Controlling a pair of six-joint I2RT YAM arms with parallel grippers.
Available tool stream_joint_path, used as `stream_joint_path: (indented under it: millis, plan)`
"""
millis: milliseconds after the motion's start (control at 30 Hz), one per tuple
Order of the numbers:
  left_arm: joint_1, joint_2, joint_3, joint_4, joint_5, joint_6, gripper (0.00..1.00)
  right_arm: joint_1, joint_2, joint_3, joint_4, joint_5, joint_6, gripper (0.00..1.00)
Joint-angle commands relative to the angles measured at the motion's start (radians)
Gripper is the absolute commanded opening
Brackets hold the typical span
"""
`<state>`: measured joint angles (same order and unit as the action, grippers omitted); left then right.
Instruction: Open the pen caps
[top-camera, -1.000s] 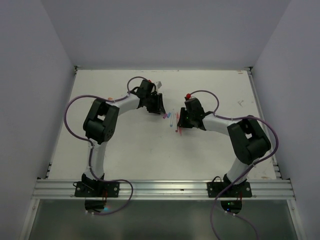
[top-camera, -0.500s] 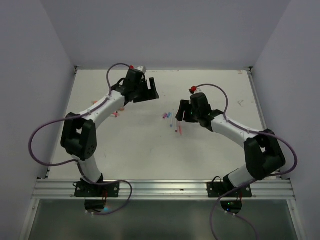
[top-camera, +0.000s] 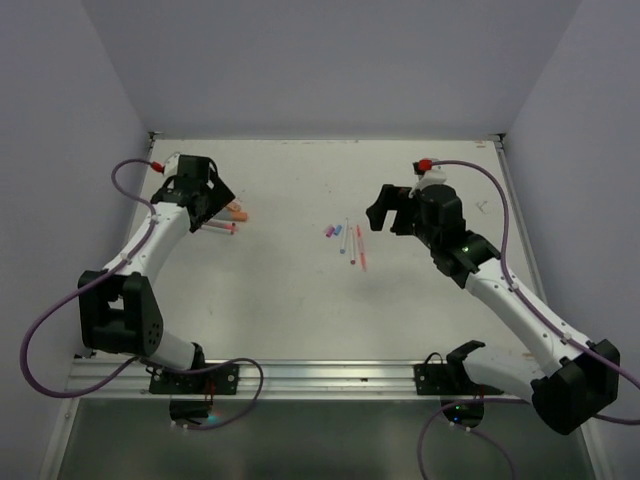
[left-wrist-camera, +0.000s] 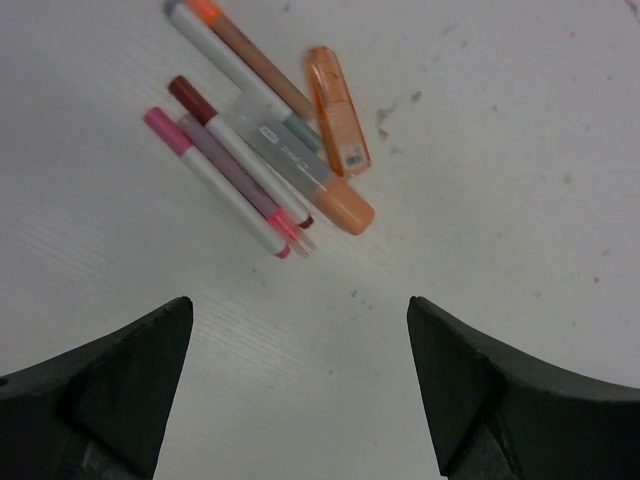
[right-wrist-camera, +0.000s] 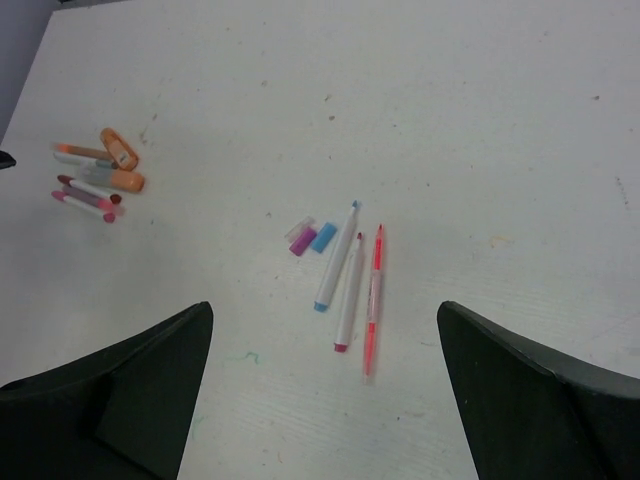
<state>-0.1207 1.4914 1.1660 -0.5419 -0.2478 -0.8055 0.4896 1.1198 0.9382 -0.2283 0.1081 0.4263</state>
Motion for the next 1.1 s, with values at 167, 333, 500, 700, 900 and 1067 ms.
stream_joint_path:
  millis: [167, 333, 500, 700, 900, 1067]
  plan:
    - [0.167, 0.051, -0.037, 0.0, -0.062, -0.136, 0.81, -0.005, -0.09, -0.055, -0.017, 0.05, -0.058, 0.99]
    - [0.219, 0.162, 0.006, 0.008, -0.036, -0.146, 0.75, -0.005, -0.112, -0.076, -0.009, 0.038, -0.06, 0.98]
    - [0.243, 0.26, 0.029, 0.028, -0.008, -0.15, 0.66, -0.005, -0.121, -0.087, -0.013, 0.041, -0.069, 0.99]
    - [0.25, 0.308, 0.052, 0.056, 0.013, -0.152, 0.59, -0.005, -0.118, -0.09, -0.009, 0.03, -0.083, 0.98]
    - [0.256, 0.331, 0.063, 0.068, 0.016, -0.158, 0.57, -0.005, -0.109, -0.093, -0.005, 0.024, -0.084, 0.99]
    - [0.263, 0.372, 0.077, 0.065, 0.021, -0.158, 0.56, -0.005, -0.107, -0.095, -0.003, 0.024, -0.087, 0.99]
